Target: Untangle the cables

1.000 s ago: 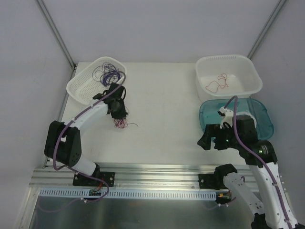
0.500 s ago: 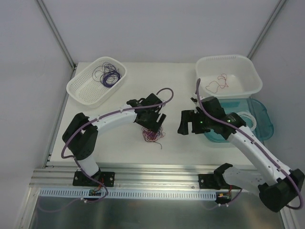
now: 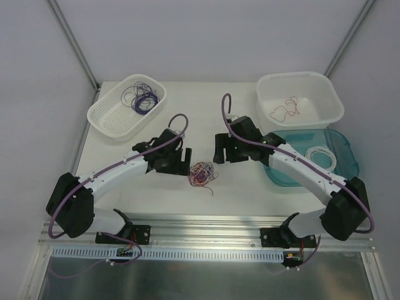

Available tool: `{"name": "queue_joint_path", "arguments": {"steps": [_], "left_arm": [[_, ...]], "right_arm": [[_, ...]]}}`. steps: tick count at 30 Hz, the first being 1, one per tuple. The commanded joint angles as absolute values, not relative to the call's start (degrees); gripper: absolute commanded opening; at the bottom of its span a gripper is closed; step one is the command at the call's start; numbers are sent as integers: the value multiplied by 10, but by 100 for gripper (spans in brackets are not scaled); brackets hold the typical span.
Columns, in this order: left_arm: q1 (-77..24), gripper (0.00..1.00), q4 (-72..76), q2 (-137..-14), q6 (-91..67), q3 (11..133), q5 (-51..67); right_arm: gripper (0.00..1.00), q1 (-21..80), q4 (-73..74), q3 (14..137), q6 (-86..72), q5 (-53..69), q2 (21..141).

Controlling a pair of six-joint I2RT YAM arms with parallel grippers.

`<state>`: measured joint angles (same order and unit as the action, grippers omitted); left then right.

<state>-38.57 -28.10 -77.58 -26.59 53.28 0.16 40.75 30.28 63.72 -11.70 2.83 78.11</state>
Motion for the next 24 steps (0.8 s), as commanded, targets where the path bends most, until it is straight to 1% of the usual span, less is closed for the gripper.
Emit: {"name": "queue_joint_path", "arguments": {"steps": [1,2,3,8,14,24], "left_arm": [[-388,78,-213,-754,-330,491,47],[-388,78,-205,-755,-347,485,48],[-388,78,-192,-757,-355,478,50],[-387,75,-166,-769,-379,467,61],[-387,72,-141,-786,-394,464,83],[-386,68,-119,-839,-398,485,90]], "right_arm": [[66,417,243,678,-84,57,827],[61,418,241,683,-80,64,837],[53,419,237,691,-73,72,858],[43,418,206,700,-59,125,907],[36,419,177,687,-57,163,951],[35,425,126,670,-49,181,1006]]}}
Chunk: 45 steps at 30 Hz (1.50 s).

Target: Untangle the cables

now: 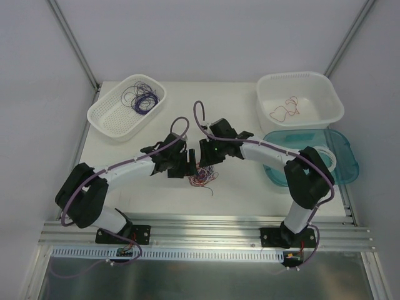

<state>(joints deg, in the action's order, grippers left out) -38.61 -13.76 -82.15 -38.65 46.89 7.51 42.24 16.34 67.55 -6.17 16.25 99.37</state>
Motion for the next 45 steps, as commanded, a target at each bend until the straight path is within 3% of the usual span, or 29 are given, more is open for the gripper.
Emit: {"name": "queue_joint_path", "arguments": {"steps": [1,6,10,16,21,28,37,39,43,45], "left_arm": [[-382,67,-119,-850,-402,485,91],[-369,63,-111,-875,-410,488,101],[-359,59,-100,-896,-419,490,104],[-344,53,-83,-920,-432,485,113],[-338,40,-78,-934,-438,480,108],[-324,33,-78,-897,-432,455,95],[-321,32,-82,-861,-413,438,83],[-321,35,-81,-860,-405,443,90],[-320,43,-81,-856,-385,453,95],[-321,47,-80,-844,-381,453,95]], "right_arm": [[34,425,124,668,-48,182,1010],[32,426,107,654,-46,187,1032],[24,426,102,641,-41,188,1035],[2,426,109,632,-35,176,1019],[1,425,136,628,-32,129,1001],[1,404,160,611,-62,68,941],[1,394,197,649,-58,55,878],[5,399,191,662,-53,93,889],[31,422,178,685,-21,134,923],[35,441,176,700,16,137,943]]}}
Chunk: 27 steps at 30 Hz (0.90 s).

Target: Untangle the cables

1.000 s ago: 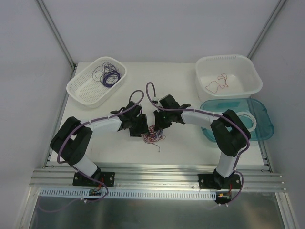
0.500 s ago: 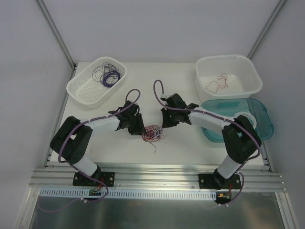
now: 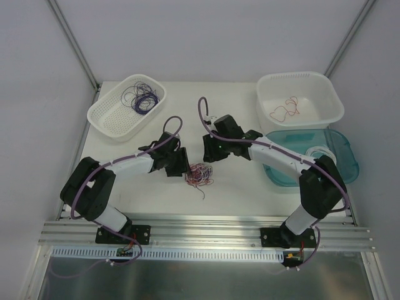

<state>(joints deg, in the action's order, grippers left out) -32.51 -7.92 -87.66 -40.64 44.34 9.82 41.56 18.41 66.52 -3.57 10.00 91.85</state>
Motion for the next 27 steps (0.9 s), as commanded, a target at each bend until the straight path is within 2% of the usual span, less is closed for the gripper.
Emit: {"name": "queue_joint_path", "arguments": {"steps": [1,3,4,9,14,23,26,27], "left_arm": [[-320,50,-80,-839,-381,452,97],[-320,56,-79,-822,-385,446,97],[-320,62,-79,-816,-386,440,97],[-320,70,-80,-777,-400,415,101],[-319,73,-80,-750,-414,384,98],[-316,74,-80,-727,-424,363,95],[-315,75,-80,-722,-426,359,94],[-316,75,-80,-721,-426,359,94]], "right_arm": [[37,445,178,705,27,138,950],[39,453,178,713,65,138,964],[42,454,179,715,77,139,970],[46,458,214,745,150,141,1012],[47,464,238,769,204,146,1038],[47,475,243,791,234,144,1079],[42,478,239,789,231,144,1083],[37,478,237,788,230,144,1083]]}}
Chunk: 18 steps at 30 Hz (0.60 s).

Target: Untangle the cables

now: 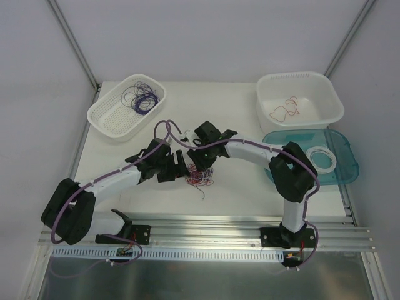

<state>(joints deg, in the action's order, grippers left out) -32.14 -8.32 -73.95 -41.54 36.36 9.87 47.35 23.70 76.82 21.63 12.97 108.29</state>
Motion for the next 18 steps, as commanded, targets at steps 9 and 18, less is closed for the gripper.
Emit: {"name": "queue_joint_path", "arguments": {"steps": [9,18], "left_arm": [[-316,75,-80,-715,-428,360,92],[-316,76,-76,-731,-422,388,79]], "right_arm": [[1,471,200,760,140,156,1035],[1,460,110,697,-75,151,991]]}}
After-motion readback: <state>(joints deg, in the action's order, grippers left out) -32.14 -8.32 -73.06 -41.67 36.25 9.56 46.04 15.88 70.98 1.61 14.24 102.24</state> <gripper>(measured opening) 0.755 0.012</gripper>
